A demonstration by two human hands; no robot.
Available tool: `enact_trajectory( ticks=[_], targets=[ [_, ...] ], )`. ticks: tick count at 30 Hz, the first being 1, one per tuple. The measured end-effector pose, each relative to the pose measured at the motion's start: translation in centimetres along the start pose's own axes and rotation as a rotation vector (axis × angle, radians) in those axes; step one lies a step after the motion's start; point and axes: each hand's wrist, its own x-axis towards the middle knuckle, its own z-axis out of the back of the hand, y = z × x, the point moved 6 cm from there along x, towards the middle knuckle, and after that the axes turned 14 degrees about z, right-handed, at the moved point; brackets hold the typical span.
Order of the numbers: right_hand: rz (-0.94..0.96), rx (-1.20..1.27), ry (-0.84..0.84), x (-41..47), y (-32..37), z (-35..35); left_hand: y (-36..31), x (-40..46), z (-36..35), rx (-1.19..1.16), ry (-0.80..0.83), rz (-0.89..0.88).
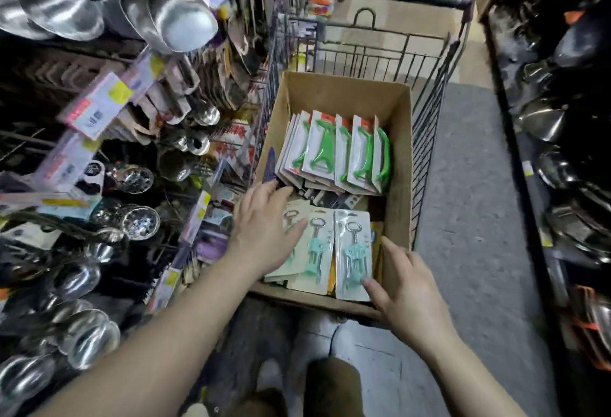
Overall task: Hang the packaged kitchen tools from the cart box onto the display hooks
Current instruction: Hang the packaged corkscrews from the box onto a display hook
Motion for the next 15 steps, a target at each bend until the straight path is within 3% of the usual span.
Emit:
enact_trajectory(
  ticks=[15],
  targets=[
    [0.109,0.043,0.237,16.3,-4.7,-3.0,3.8,-0.9,-8.7,0.01,0.138,0.375]
  ],
)
